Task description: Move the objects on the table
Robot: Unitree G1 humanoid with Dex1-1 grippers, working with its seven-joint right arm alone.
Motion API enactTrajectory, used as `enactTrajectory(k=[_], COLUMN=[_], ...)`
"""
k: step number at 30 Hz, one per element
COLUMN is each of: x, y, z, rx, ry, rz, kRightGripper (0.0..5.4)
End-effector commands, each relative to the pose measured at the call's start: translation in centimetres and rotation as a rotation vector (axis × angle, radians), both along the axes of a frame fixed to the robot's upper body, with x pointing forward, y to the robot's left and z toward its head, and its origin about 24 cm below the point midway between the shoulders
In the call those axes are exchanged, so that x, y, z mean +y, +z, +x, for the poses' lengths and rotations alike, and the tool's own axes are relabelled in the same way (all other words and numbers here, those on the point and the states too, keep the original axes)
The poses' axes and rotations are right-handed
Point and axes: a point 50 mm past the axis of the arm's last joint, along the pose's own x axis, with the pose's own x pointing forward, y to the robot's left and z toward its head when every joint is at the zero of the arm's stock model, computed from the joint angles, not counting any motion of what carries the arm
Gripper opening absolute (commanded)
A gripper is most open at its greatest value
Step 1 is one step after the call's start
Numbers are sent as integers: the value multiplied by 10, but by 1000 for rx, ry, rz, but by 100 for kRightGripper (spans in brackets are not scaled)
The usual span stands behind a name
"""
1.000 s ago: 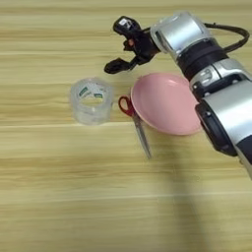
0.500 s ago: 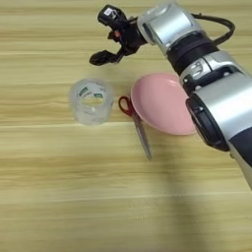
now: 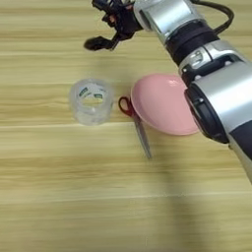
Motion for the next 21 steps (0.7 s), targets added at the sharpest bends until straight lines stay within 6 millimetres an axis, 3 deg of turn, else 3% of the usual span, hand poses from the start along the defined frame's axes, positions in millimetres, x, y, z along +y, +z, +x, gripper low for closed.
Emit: enactTrajectory(k=[1,21], x=[4,1], y=[55,29], z=[-1,2], rx=[-188,-131], ry=[15,4], rz=[25,18], kRightGripper=[537,537])
